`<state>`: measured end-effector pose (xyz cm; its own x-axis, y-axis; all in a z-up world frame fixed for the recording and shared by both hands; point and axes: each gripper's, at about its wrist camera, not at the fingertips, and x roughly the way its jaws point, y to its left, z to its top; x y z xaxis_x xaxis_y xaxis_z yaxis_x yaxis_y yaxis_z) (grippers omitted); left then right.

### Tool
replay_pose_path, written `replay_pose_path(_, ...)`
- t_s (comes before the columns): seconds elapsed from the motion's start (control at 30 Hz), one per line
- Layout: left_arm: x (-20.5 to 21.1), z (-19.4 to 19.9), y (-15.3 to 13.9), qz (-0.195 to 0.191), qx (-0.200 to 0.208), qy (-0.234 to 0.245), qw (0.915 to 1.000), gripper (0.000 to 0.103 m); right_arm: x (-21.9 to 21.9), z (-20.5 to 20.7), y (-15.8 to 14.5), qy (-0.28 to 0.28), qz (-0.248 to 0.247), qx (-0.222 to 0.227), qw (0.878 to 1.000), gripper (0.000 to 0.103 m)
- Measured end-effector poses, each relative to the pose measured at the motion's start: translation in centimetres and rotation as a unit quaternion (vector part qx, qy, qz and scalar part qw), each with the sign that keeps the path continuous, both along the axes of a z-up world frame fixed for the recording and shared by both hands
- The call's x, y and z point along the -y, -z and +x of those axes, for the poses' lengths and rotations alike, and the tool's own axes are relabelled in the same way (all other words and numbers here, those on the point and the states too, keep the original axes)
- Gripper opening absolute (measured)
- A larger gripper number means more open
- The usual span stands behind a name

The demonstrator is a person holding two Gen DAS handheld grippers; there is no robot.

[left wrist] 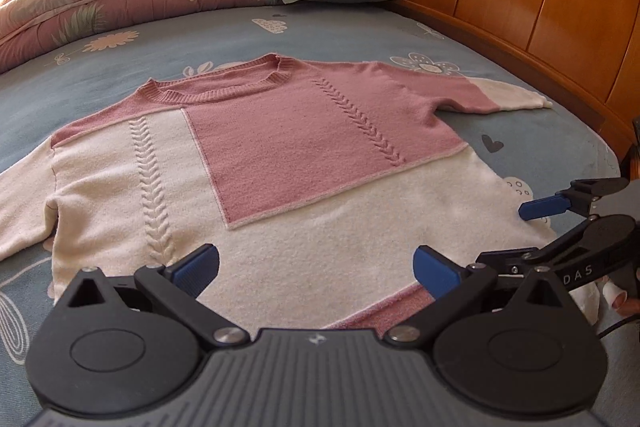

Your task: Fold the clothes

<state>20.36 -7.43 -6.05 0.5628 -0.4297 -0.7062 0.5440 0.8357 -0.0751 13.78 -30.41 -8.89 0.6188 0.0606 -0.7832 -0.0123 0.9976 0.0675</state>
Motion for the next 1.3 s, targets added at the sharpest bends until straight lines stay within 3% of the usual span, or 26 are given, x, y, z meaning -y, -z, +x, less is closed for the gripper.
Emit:
replay_pose_path(0.2, 0.8, -1.5, 2.7, 0.04, -0.054, -0.009, 0.9977, 0.102, 0.4, -2.4, 1.4, -0.002, 0.006, 0.069, 0.998, 0.103)
replay_pose_path(0.33, 0.8, -3.7, 3.2, 0.088, -0.045, -0.011, 0.995, 0.103, 0.6, -3.4, 2.1, -0.008, 0.01, 0.107, 0.994, 0.103)
replay_pose_path(0.43, 0.1, -5.2, 3.2, 0.099, -0.052, -0.013, 0.9937, 0.103, 0.5, -3.7, 2.2, -0.015, 0.005, 0.12, 0.993, 0.103)
replay_pose_path(0.67, -1.3, -6.4, 2.5, 0.09, -0.073, -0.045, 0.9923, 0.103, 1.1, -3.8, 2.3, -0.023, 0.018, 0.128, 0.991, 0.103)
replay_pose_path(0.73, -1.0, -5.9, 1.7, 0.07, -0.079, -0.058, 0.9927, 0.102, 1.1, -3.8, 2.3, -0.023, 0.016, 0.129, 0.991, 0.103)
replay_pose_path(0.87, 1.0, -5.7, 0.6, 0.022, -0.081, -0.032, 0.996, 0.102, 1.0, -3.7, 2.4, -0.022, 0.016, 0.13, 0.991, 0.103)
replay_pose_path(0.97, 2.2, -6.2, 1.1, 0.013, -0.096, -0.01, 0.9952, 0.102, 1.0, -3.8, 2.4, -0.022, 0.015, 0.131, 0.991, 0.103)
replay_pose_path(1.13, 0.5, -8.4, 2.5, -0.004, -0.129, -0.028, 0.9912, 0.102, 1.0, -3.7, 2.4, -0.022, 0.015, 0.131, 0.991, 0.103)
replay_pose_path(1.3, -1.1, -9.9, 1.4, -0.018, -0.146, -0.03, 0.9886, 0.102, 1.0, -3.7, 2.3, -0.021, 0.016, 0.131, 0.991, 0.103)
